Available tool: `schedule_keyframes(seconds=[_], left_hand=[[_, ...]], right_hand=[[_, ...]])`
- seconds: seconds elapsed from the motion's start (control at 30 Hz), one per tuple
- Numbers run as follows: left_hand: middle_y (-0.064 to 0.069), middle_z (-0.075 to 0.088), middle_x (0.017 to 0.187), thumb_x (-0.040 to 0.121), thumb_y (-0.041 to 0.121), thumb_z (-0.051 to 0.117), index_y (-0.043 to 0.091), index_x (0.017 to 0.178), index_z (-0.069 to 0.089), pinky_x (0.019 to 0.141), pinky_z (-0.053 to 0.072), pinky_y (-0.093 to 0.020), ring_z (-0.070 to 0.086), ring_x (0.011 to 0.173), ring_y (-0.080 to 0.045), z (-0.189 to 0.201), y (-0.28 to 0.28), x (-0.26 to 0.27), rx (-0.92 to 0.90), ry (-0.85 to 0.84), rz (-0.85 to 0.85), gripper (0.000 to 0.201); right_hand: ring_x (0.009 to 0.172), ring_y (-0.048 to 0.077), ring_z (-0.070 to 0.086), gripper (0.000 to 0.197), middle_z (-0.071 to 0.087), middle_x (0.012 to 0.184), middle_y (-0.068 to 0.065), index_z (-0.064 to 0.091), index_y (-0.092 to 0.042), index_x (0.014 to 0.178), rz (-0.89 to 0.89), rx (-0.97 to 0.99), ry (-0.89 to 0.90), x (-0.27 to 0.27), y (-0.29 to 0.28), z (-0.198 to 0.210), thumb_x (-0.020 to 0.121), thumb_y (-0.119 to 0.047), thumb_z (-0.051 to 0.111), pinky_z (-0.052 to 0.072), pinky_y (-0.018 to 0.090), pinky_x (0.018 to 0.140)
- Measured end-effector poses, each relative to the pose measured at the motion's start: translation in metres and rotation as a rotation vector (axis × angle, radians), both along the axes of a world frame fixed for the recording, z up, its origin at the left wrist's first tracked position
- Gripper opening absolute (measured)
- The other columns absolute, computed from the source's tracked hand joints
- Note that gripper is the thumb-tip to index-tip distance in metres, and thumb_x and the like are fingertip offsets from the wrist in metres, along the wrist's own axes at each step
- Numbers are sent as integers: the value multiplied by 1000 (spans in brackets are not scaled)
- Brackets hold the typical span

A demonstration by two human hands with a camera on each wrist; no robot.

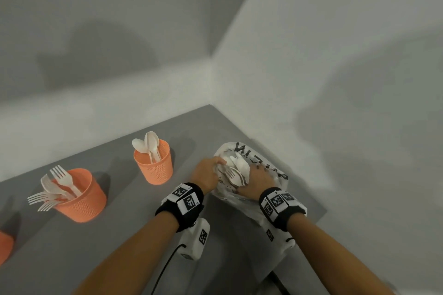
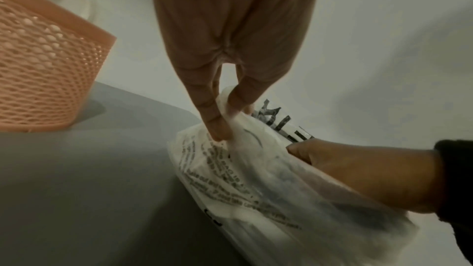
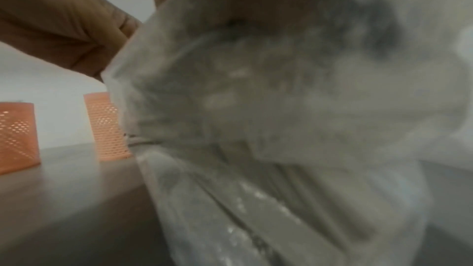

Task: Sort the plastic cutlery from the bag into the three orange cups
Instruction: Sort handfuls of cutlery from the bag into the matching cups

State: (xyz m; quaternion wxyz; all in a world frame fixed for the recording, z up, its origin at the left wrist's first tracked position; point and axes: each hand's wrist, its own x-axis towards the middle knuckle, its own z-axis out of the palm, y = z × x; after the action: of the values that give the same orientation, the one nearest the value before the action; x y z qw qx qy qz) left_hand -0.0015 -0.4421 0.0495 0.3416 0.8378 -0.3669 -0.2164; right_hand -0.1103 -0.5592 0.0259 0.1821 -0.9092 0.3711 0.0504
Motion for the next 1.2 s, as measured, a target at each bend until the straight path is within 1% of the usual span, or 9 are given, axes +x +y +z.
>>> schedule_keyframes(seconds=[0.07,0.2,0.27,0.37,0.53,0.77,0.93,1.03,1.2], left_hand=[[-13,61,121,77,-15,39,7,107,66,93,38,-22,55,116,-25,-4,0,0,2,-2,29,46],[-14,56,126,80,-12,42,5,115,62,103,34,-27,50,121,-27,-9,5,2,-11,-16,103,43],[-16,54,127,81,-11,43,3,118,59,104,33,-28,48,122,-27,-8,7,3,-35,-28,122,43],[-17,52,126,83,-10,43,2,121,57,103,34,-28,47,120,-28,-7,9,2,-59,-37,132,42],[-18,53,124,84,-6,45,5,122,58,100,43,-39,55,111,-32,-7,8,3,-27,-28,89,41],[-15,53,129,84,-3,48,6,123,56,103,36,-30,49,121,-27,-6,8,4,20,-43,61,41],[-14,51,133,85,2,48,8,127,52,105,35,-30,46,124,-27,-5,13,6,85,-35,-15,42],[-13,51,134,86,3,49,8,128,51,105,33,-29,46,125,-26,-3,17,7,97,-41,-46,42],[-19,57,121,87,4,50,7,121,57,98,40,-32,53,113,-32,4,29,7,-45,-14,3,35]], right_hand=[[123,28,47,92,49,133,11,31,-14,139,-9,-11,3,0,0,1,68,-59,68,37,40,103],[111,27,56,82,59,118,6,45,-11,125,-68,-39,-59,3,2,0,67,-66,63,42,37,96],[94,22,63,67,64,96,0,55,-17,105,-63,-18,-127,7,3,-1,66,-71,59,50,31,80],[73,14,61,53,62,79,-9,57,-26,93,-17,-12,-162,10,5,-6,68,-72,51,42,24,61],[85,20,64,43,68,97,-2,55,-22,107,4,37,-198,6,5,-9,75,-50,62,45,25,69],[77,14,57,34,62,86,-5,57,-19,100,19,120,-245,8,3,6,71,-31,71,38,22,64],[86,17,60,31,64,95,-1,58,-20,102,149,59,-156,4,7,17,80,-41,61,38,23,67],[83,15,55,39,65,97,-1,59,-19,105,49,133,-211,0,9,21,76,-44,68,37,22,71],[78,22,57,23,64,88,6,59,-12,96,-88,199,-364,2,15,31,74,-13,66,41,26,68]])
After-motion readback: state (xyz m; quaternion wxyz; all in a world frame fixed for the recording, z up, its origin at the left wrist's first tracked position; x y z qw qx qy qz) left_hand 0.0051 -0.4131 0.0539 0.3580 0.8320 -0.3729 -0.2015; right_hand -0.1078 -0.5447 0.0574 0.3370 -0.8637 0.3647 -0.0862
